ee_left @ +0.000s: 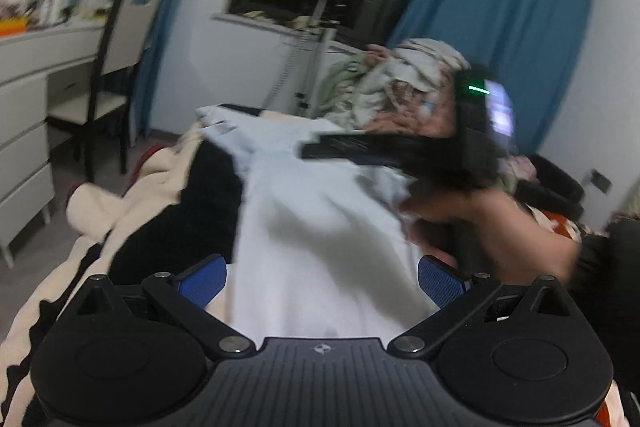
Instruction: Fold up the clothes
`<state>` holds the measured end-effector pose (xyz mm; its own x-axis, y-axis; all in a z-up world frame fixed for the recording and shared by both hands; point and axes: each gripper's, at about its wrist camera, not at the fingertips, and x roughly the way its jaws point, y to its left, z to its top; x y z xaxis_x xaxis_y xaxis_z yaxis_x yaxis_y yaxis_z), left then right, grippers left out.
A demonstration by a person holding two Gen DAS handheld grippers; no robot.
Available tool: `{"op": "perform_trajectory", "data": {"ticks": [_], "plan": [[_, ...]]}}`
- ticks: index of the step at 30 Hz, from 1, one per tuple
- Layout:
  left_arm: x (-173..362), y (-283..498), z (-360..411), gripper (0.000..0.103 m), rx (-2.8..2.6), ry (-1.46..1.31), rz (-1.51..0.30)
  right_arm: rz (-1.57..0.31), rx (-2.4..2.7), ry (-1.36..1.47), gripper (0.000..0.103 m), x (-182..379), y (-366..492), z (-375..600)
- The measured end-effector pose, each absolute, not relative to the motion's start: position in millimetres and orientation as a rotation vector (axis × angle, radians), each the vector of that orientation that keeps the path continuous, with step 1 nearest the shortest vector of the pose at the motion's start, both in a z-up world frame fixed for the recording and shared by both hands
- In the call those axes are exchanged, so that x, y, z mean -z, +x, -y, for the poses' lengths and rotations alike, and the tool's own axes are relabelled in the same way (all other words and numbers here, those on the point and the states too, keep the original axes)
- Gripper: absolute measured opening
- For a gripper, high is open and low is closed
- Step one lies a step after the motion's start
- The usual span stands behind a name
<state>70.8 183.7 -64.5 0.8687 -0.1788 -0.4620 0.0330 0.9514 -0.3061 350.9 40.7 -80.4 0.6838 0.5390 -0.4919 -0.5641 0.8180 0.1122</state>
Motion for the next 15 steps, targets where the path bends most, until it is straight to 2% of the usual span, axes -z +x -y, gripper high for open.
{"op": "perform_trajectory", "data": {"ticks": [4,10,11,13,14,15], "plan": [[79.8,86.3,-209.5,0.103,0.058,-0.376,-0.514,-0.582,-0.655,-0.071,0.078,103.1,412.1,-113.9],[102.0,111.8,-229.1,0.103,-0.018,-0.47,-0.533,-0.582,-0.571,0.014,0.078,125.5,475.3,-158.9],[104.9,115.4,-231.0,0.102,-0.032,-0.477,-0.538,-0.586,-0.55,0.031,0.072,129.7,481.1,-160.0],[107.2,116.5,-233.7,0.102,-0.052,-0.493,-0.525,-0.597,-0.52,0.074,0.051,136.0,488.3,-155.5],[108.0,116.9,-235.0,0.102,-0.062,-0.498,-0.517,-0.599,-0.505,0.089,0.021,136.8,489.5,-150.8],[108.2,117.0,-236.0,0.102,-0.074,-0.496,-0.506,-0.603,-0.489,0.097,0.012,136.1,490.5,-146.0]]}}
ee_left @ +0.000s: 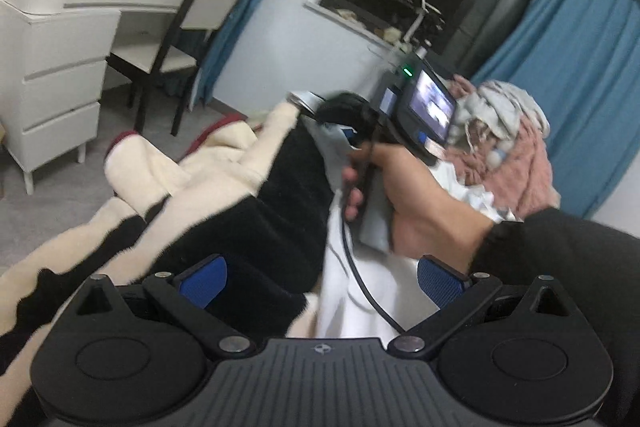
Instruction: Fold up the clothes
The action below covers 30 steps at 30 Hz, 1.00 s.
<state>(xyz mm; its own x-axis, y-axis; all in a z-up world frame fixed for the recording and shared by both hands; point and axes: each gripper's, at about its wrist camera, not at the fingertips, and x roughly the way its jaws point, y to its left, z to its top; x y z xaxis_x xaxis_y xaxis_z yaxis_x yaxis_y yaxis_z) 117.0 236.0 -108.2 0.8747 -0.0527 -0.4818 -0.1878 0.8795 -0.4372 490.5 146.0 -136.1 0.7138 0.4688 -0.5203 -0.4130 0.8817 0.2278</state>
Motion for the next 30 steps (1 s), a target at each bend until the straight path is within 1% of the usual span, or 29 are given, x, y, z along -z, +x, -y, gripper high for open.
{"op": "perform_trajectory", "data": {"ticks": [2,7,11,14,17,20,25,26,28,30], "plan": [[108.9,117.0,-237.6,0.102,-0.085,-0.498,-0.486,-0.588,-0.487,0.117,0.011,128.3,488.5,-132.9],[101.4,109.4,-235.4,0.102,-0.087,-0.513,-0.45,-0.425,-0.475,0.15,0.011,76.1,462.3,-74.7],[89.5,98.5,-219.2,0.102,-0.053,-0.478,-0.419,-0.292,-0.431,0.234,0.011,32.8,437.8,9.4],[84.1,90.8,-200.8,0.102,-0.006,-0.446,-0.417,-0.245,-0.349,0.298,0.011,23.1,428.2,79.3],[82.6,85.4,-179.1,0.102,0.046,-0.395,-0.413,-0.26,-0.226,0.385,0.011,40.6,428.4,148.6],[84.4,84.2,-158.2,0.102,0.1,-0.334,-0.403,-0.309,-0.111,0.463,0.011,76.9,436.1,205.3],[100.7,100.2,-135.6,0.102,0.155,-0.278,-0.443,-0.441,-0.05,0.511,0.013,142.2,457.8,239.4],[103.5,103.6,-133.4,0.102,0.158,-0.274,-0.454,-0.461,-0.054,0.516,0.016,151.2,460.9,241.2],[108.2,109.6,-129.0,0.102,0.16,-0.254,-0.464,-0.496,-0.059,0.532,0.03,161.9,465.6,242.8],[111.5,114.4,-125.1,0.102,0.161,-0.233,-0.464,-0.501,-0.061,0.534,0.07,164.7,464.9,239.7]]}}
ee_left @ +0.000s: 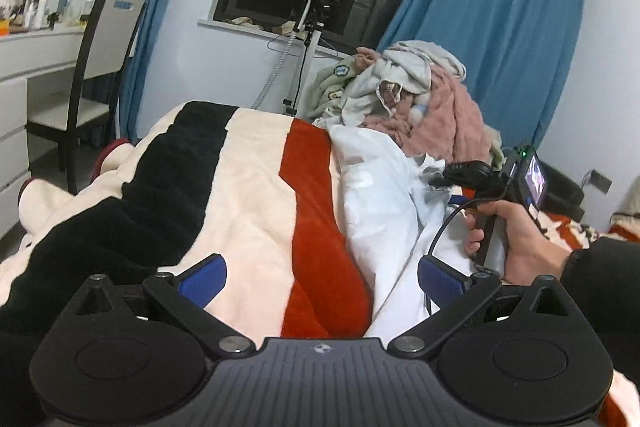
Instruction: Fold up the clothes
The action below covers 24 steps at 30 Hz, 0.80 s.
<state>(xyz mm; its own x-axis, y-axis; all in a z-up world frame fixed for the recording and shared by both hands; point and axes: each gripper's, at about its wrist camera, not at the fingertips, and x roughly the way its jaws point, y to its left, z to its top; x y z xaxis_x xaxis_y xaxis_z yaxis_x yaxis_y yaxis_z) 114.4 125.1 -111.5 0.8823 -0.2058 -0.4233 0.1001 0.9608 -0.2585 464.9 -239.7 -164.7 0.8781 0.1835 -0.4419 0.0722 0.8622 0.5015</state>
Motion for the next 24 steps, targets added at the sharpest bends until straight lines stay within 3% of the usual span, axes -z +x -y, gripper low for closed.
{"op": "perform_trajectory", "data": {"ticks": [2,11,17,24], "plan": [[113.7,117.5,-121.6,0.102,0.166,-0.218,-0.466,-0.478,-0.054,0.509,0.081,158.8,456.9,236.9],[104.1,107.4,-117.1,0.102,0.222,-0.192,-0.439,-0.422,-0.082,0.325,0.08,76.8,375.4,216.0],[88.1,76.8,-116.8,0.102,0.286,-0.173,-0.399,-0.352,-0.099,0.285,0.08,29.7,255.6,207.5],[74.7,43.2,-117.6,0.102,0.376,-0.217,-0.453,-0.345,-0.106,0.309,0.08,23.5,101.7,210.3]]}}
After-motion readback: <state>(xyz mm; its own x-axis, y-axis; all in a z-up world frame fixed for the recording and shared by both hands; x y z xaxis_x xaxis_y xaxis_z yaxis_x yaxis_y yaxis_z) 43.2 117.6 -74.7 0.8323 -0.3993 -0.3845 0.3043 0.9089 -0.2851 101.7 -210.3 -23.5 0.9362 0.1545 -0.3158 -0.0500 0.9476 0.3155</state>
